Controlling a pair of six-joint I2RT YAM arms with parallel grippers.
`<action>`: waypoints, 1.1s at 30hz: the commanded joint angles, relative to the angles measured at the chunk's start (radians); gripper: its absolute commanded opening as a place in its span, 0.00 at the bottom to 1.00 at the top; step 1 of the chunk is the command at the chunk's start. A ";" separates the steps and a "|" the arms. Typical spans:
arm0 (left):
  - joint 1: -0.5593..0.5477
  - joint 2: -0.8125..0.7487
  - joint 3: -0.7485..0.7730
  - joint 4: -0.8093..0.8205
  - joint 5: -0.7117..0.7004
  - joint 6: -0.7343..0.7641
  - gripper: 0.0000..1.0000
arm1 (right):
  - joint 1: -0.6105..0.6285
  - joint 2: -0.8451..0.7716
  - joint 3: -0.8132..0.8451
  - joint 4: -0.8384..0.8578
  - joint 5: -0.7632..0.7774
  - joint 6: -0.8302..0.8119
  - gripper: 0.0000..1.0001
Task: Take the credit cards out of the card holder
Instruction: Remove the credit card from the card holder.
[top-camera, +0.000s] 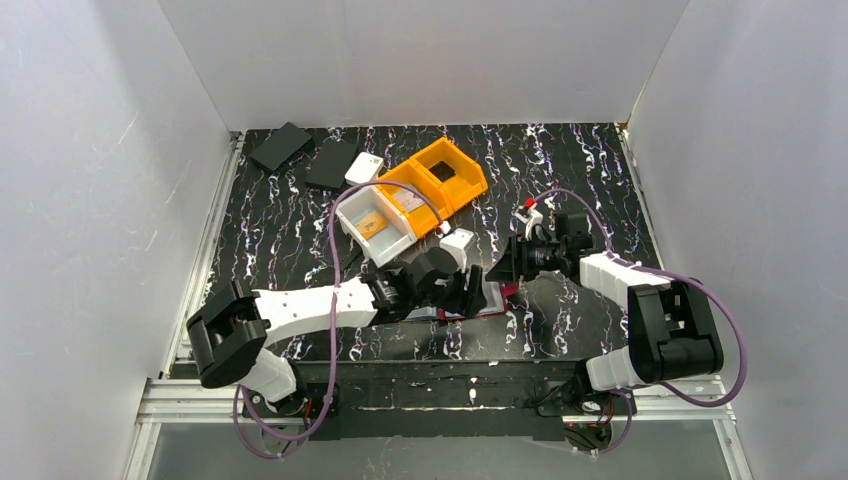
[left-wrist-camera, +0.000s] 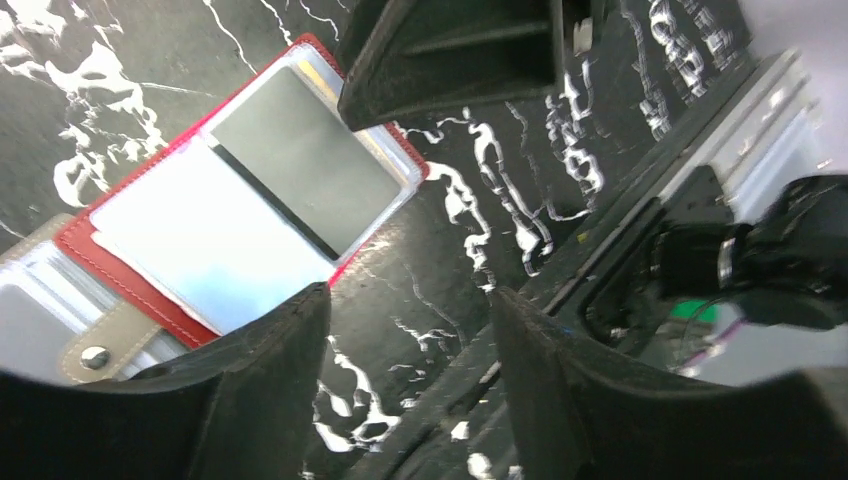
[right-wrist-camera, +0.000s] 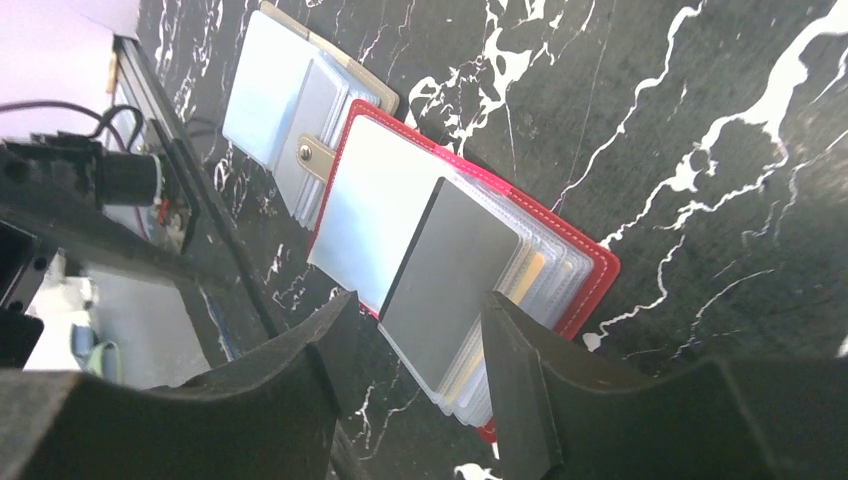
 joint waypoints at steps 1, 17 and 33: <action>-0.021 -0.043 -0.002 -0.087 -0.116 0.252 0.69 | -0.019 -0.016 0.091 -0.133 -0.034 -0.159 0.58; 0.078 -0.053 -0.131 0.207 0.161 -0.200 0.74 | -0.018 0.103 0.329 -0.623 0.052 -0.496 0.39; 0.152 0.203 -0.126 0.282 0.157 -0.315 0.07 | 0.134 0.238 0.466 -0.623 0.125 -0.385 0.39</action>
